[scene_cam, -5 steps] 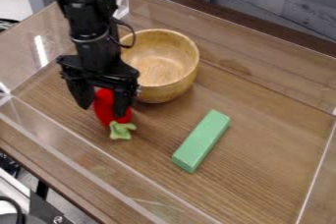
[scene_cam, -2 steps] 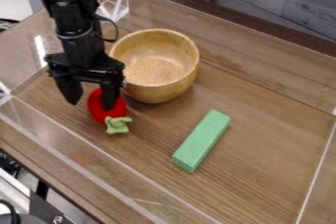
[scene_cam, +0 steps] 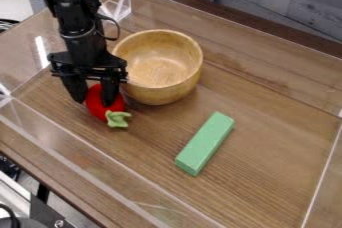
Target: Move the red fruit to the right
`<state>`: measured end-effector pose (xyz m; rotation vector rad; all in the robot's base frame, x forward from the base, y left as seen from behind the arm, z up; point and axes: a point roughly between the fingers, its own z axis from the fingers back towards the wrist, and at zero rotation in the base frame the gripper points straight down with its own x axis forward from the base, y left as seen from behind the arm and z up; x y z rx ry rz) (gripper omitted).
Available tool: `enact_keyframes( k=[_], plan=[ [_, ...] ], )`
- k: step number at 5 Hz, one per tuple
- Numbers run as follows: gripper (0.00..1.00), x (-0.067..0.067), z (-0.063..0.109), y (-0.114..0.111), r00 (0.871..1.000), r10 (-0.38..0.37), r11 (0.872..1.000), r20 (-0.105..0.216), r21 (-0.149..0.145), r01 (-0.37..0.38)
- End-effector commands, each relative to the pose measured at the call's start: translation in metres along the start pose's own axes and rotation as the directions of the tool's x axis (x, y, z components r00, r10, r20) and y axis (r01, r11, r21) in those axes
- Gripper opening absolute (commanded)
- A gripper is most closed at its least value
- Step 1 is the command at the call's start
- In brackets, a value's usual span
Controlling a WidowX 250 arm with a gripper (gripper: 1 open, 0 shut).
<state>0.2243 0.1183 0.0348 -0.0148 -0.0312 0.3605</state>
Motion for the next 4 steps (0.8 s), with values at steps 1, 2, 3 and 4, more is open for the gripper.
enact_keyframes(
  k=[1,2,3,4],
  plan=[
    [0.00,0.002,0.013,-0.002,1.000,-0.004,1.000,0.025,0.005,0.004],
    [0.00,0.001,0.029,-0.012,0.999,-0.038,0.999,0.037,-0.002,0.038],
    [0.00,0.006,0.053,-0.014,0.998,0.001,1.000,0.060,-0.014,-0.001],
    [0.00,0.010,0.077,-0.028,0.997,0.030,0.999,0.078,-0.033,-0.028]
  ],
)
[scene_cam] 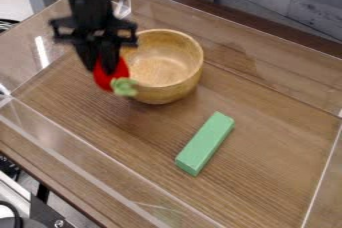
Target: Move the red fruit to the right
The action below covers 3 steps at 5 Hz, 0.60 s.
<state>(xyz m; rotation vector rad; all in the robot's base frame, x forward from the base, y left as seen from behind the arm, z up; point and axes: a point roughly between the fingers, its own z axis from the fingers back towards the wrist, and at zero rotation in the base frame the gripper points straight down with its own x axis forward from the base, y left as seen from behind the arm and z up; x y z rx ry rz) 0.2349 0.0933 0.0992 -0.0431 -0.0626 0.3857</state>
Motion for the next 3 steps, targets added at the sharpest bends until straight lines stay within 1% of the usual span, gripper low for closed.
enact_keyframes(
  k=[1,2,3],
  plan=[
    [0.00,0.009,0.026,-0.021,0.998,0.007,1.000,0.063,-0.013,-0.006],
    [0.00,0.002,0.032,-0.049,0.997,-0.038,0.999,0.072,-0.028,0.041],
    [0.00,-0.006,0.033,-0.080,0.991,-0.105,0.993,0.077,-0.042,0.108]
  ],
)
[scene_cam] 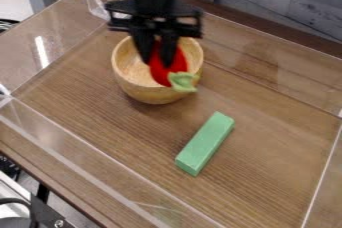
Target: Move the red fruit to the right
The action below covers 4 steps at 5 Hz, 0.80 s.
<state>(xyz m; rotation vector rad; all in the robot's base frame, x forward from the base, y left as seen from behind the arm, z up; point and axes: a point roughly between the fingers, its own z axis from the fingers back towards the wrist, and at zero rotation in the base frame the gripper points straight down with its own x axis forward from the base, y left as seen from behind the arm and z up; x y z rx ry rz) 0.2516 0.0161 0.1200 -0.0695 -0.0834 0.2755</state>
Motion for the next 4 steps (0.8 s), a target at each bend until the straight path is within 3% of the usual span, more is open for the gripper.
enact_keyframes(
  k=[1,2,4],
  plan=[
    [0.00,0.007,0.012,-0.031,0.996,-0.056,0.998,0.067,-0.019,0.058],
    [0.00,0.006,0.007,-0.062,0.989,-0.129,0.991,0.069,-0.030,0.131],
    [0.00,-0.007,-0.022,-0.127,0.986,-0.155,0.987,0.062,-0.026,0.156]
  ],
)
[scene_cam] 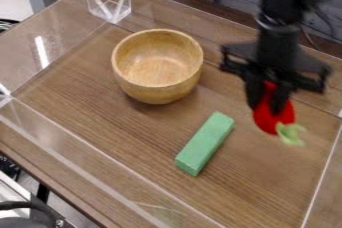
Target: Move the red fruit to the right
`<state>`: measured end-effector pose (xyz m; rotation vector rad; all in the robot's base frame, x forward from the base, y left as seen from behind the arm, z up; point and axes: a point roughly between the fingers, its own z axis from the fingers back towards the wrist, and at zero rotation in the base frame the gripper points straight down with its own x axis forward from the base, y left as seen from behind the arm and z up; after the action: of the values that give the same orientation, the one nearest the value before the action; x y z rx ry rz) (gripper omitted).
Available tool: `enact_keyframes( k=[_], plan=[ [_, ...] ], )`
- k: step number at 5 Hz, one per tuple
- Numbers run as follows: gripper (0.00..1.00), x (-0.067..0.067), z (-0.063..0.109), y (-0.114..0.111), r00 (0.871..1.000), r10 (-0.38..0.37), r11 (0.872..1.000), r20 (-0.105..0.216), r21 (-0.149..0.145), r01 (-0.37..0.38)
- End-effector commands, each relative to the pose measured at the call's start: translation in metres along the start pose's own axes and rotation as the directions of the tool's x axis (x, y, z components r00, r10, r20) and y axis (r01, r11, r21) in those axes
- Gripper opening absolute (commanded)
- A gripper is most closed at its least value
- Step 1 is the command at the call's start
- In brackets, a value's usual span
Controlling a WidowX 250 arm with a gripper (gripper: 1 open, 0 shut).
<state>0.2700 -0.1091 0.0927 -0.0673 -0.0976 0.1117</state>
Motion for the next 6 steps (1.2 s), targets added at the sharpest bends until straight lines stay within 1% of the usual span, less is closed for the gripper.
enact_keyframes(
  k=[1,2,4,5,6],
  plan=[
    [0.00,0.014,0.007,-0.017,0.996,-0.079,0.996,0.043,-0.025,0.080],
    [0.00,0.018,0.005,-0.022,0.988,-0.148,0.989,0.031,-0.023,0.149],
    [0.00,0.017,-0.016,-0.024,0.987,-0.159,0.987,0.007,-0.008,0.159],
    [0.00,0.022,-0.029,-0.020,0.989,-0.145,0.989,0.000,0.001,0.145],
    [0.00,0.028,-0.038,-0.016,0.991,-0.130,0.991,0.001,0.012,0.130]
  ],
)
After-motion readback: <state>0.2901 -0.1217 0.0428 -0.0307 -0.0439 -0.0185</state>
